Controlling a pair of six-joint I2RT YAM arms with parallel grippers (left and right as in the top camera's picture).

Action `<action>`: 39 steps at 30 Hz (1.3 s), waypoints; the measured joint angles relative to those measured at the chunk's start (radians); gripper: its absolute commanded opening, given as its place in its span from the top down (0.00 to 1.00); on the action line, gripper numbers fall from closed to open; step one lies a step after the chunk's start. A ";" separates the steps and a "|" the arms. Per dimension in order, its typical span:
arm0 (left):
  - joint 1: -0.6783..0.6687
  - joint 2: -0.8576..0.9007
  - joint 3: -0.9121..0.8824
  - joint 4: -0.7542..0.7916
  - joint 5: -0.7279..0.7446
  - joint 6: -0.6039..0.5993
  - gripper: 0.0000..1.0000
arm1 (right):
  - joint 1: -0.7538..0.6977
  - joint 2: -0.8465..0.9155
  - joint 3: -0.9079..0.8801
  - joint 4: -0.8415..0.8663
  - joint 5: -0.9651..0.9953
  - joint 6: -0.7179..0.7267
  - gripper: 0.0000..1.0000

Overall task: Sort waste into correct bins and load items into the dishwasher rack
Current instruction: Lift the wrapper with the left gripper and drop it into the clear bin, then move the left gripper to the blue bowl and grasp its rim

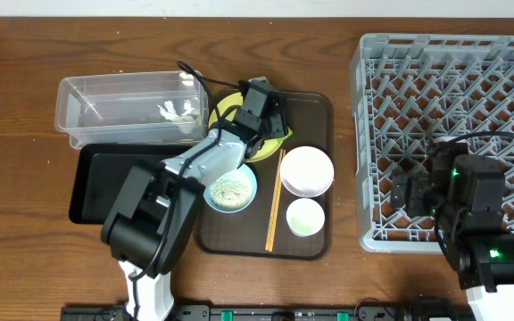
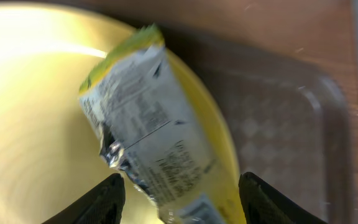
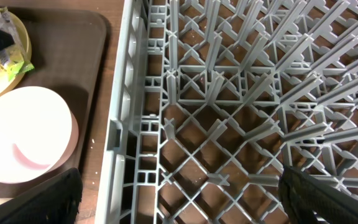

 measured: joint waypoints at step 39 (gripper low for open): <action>0.247 -0.352 0.001 -0.167 -0.032 0.002 0.94 | 0.000 0.000 0.000 -0.016 0.000 0.000 0.01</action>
